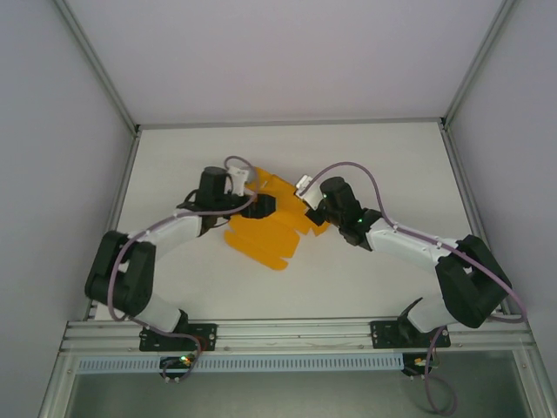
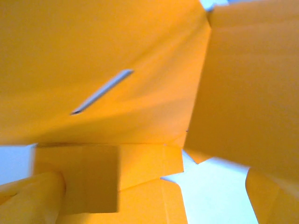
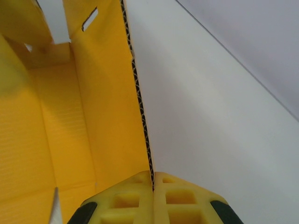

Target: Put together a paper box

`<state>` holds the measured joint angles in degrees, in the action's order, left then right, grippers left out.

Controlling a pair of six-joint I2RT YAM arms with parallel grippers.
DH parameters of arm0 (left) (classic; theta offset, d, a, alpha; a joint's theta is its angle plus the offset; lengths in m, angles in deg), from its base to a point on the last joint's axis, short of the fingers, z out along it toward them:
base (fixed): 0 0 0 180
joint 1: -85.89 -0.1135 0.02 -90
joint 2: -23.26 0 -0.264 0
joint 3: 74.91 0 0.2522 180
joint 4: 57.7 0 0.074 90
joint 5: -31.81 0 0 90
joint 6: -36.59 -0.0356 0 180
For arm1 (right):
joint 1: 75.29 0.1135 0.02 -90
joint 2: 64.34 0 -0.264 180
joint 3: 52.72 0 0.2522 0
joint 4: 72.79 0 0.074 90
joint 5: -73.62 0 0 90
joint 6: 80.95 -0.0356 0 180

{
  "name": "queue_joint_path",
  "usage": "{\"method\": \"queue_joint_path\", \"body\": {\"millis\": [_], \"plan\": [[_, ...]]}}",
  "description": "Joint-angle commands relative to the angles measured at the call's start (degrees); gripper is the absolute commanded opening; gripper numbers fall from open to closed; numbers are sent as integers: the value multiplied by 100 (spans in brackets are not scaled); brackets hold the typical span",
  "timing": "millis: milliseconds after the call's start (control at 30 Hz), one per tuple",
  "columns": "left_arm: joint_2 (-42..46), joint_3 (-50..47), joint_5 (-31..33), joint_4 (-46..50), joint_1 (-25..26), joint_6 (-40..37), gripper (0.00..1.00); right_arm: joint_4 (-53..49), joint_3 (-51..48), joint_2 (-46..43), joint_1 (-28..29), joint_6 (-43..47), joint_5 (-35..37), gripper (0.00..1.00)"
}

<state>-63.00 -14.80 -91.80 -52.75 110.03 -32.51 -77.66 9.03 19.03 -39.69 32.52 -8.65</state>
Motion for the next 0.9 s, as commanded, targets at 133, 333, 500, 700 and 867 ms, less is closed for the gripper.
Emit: {"method": "queue_joint_path", "body": {"millis": [133,333,500,700,867], "plan": [[1661,-92,1004,1475,-309,20,100,-5,358,533,388,1968,1597,0],[2000,-169,1909,2006,-957,489,100,1541,265,1189,694,3614,2154,0],[1588,-160,1915,1890,-1575,762,100,3347,-189,1569,830,4466,2199,0],[861,-68,1948,1410,-1817,748,100,5242,-733,2107,1041,5215,2487,0],[-135,307,1683,1170,-1839,565,100,5811,-878,2293,1187,5368,2691,0]]}}
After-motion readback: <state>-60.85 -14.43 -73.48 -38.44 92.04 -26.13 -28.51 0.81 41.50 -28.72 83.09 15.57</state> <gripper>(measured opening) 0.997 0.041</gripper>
